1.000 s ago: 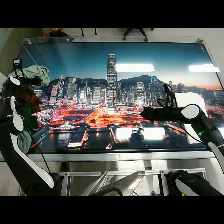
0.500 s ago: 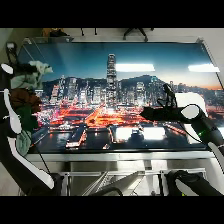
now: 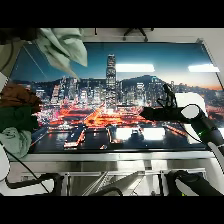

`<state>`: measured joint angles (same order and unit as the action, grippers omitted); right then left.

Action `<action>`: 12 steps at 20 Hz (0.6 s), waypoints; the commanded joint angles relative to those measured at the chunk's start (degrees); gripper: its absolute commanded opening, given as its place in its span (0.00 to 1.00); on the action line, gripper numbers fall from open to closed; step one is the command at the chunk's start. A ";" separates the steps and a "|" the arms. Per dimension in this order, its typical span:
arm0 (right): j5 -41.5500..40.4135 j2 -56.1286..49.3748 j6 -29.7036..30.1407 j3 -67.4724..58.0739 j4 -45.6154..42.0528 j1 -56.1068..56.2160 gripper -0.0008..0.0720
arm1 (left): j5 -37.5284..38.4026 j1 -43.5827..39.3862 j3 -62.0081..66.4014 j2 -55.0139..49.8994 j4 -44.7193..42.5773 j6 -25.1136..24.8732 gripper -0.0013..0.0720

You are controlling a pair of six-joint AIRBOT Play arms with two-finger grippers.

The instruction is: Fold the shirts.

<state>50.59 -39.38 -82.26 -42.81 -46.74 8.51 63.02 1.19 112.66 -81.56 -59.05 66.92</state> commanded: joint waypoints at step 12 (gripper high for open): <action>-0.04 -0.04 0.00 0.02 0.02 0.04 0.05 | 1.51 -23.45 -39.76 1.75 0.52 8.33 0.97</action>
<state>50.54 -39.40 -82.26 -42.81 -46.74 8.51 62.78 -21.76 74.98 -78.91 -58.39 74.22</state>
